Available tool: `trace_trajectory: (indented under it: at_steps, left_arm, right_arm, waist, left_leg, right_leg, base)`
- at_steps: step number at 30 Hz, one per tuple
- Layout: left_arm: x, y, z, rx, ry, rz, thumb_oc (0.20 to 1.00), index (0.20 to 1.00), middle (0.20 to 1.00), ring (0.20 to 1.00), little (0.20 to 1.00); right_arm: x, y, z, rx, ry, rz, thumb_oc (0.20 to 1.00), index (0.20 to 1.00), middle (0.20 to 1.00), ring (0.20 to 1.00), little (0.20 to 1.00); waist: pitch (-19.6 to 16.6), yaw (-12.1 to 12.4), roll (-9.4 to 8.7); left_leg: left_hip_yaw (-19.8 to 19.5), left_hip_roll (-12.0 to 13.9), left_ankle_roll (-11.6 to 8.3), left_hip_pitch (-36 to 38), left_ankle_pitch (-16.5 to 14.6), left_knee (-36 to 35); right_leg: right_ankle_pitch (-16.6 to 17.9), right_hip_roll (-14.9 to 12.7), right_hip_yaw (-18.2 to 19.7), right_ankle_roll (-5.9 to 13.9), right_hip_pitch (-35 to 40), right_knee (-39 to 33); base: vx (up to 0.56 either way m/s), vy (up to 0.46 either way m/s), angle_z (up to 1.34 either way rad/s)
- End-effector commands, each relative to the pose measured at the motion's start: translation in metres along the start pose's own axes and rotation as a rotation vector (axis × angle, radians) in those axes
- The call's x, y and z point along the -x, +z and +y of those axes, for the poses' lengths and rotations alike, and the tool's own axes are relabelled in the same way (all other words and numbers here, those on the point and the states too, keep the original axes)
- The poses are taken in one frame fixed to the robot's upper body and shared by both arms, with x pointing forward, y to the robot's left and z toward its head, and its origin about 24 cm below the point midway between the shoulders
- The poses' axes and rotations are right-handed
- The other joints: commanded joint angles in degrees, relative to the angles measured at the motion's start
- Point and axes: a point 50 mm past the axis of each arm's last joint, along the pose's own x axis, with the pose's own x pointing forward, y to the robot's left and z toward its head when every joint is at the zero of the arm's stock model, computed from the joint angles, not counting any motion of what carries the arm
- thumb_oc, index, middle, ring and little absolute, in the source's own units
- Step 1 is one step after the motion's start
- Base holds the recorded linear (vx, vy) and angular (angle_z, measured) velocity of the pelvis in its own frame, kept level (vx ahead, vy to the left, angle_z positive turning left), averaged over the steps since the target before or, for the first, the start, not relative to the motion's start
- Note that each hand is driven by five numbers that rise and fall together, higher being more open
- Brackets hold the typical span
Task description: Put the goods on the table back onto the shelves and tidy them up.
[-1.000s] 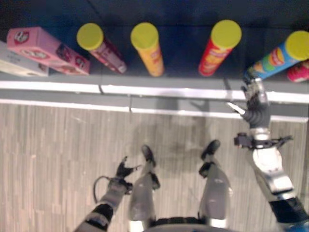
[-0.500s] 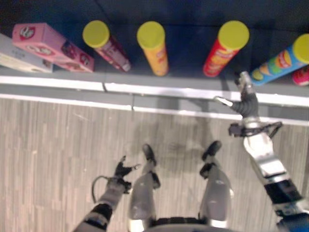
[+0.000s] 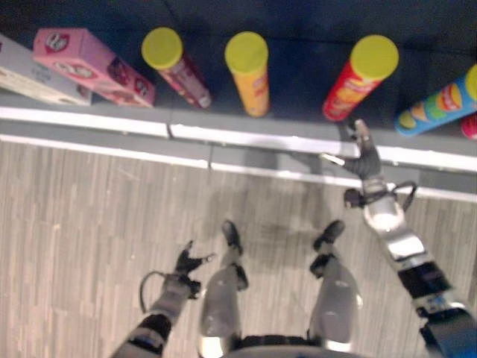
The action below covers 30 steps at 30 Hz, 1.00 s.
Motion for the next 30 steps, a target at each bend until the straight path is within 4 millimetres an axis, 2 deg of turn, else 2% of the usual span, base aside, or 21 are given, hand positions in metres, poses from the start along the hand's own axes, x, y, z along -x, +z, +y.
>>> trace_trajectory:
  at_steps: [1, 12, 18, 30]
  left_arm:
    - [-0.003, -0.003, 0.011, -0.030, 0.022, 0.019, 1.000, 1.000, 1.000, 1.000, 1.000]
    - [-0.004, -0.003, 0.012, -0.026, 0.025, 0.026, 1.000, 1.000, 1.000, 1.000, 1.000]
    - [-0.004, -0.003, 0.012, -0.018, 0.031, 0.033, 1.000, 1.000, 1.000, 1.000, 1.000]
    - [-0.004, -0.002, 0.015, -0.002, 0.059, 0.037, 1.000, 1.000, 1.000, 1.000, 1.000]
  right_arm:
    - [-0.008, 0.014, -0.008, -0.010, -0.048, -0.074, 1.000, 1.000, 1.000, 1.000, 1.000]
    - [-0.016, 0.016, -0.012, 0.022, -0.065, -0.073, 1.000, 1.000, 1.000, 1.000, 1.000]
    - [-0.011, 0.015, -0.012, 0.009, -0.069, -0.068, 1.000, 1.000, 1.000, 1.000, 1.000]
    - [0.004, -0.002, -0.015, -0.022, -0.134, -0.003, 1.000, 1.000, 1.000, 1.000, 1.000]
  waist:
    - [-1.0, 1.6, 1.13]
    - [-1.1, 1.9, 1.11]
    - [-1.0, 1.7, 0.83]
    - [-1.0, 0.8, -0.37]
  left_leg:
    - [3.9, 2.8, -2.80, 4.8, -5.7, -1.0]
    - [3.8, 2.5, -2.69, 4.8, -5.7, -1.0]
    - [3.9, 2.6, -2.63, 4.9, -5.8, -1.0]
    - [4.4, 2.8, -2.54, 4.5, -6.0, -1.0]
  right_leg:
    - [-5.8, -3.5, 3.1, 4.17, -3.8, 10.9]
    - [-5.8, -3.6, 3.3, 4.12, -3.8, 10.9]
    - [-5.8, -3.6, 3.3, 4.15, -3.9, 11.1]
    - [-5.8, -3.6, 3.7, 4.19, -5.2, 11.6]
  base:
    - [0.00, 0.000, 0.00]
    - [0.00, 0.000, 0.00]
    - [0.00, 0.000, 0.00]
    - [0.00, 0.000, 0.00]
